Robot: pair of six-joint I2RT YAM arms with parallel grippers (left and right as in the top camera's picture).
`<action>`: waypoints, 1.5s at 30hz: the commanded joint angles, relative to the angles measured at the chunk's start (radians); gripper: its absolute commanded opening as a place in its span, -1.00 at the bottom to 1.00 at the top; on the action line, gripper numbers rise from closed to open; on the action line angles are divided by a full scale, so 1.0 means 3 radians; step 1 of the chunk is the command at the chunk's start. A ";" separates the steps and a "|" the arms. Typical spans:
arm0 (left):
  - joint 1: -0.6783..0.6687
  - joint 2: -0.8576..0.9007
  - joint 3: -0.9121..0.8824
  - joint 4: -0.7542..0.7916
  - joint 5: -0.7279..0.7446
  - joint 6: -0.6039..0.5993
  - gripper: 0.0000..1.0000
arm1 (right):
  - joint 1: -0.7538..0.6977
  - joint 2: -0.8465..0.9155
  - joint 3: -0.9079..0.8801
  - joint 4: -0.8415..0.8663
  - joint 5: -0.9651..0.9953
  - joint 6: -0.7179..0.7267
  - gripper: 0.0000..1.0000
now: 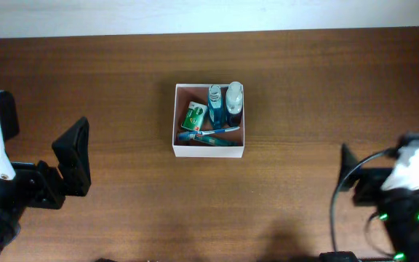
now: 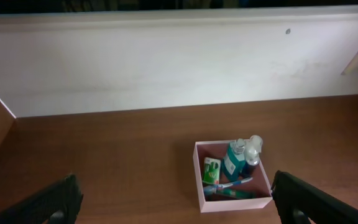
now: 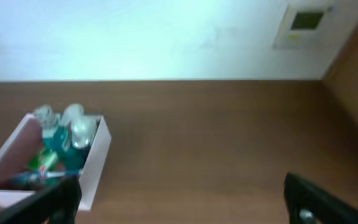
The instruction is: Pack container
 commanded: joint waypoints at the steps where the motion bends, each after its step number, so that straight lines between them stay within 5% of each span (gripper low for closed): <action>1: 0.0013 0.0008 0.0020 -0.0001 -0.0033 0.0055 0.99 | -0.0037 -0.0665 -0.0926 0.0244 -0.0224 0.0019 0.97; 8: 0.0013 0.0008 0.0020 -0.0001 -0.0033 0.0055 0.99 | -0.0043 -0.1619 -0.2277 0.0600 -0.0435 0.0183 0.98; 15: 0.0013 0.0008 0.0020 -0.0001 -0.0033 0.0055 0.99 | -0.0042 -0.1898 -0.2969 0.0749 -0.0472 0.0342 0.98; 45: 0.0011 0.0020 0.0020 -0.0001 -0.0034 0.0055 0.99 | -0.0043 -0.1898 -0.3204 0.0773 -0.0444 0.0340 0.98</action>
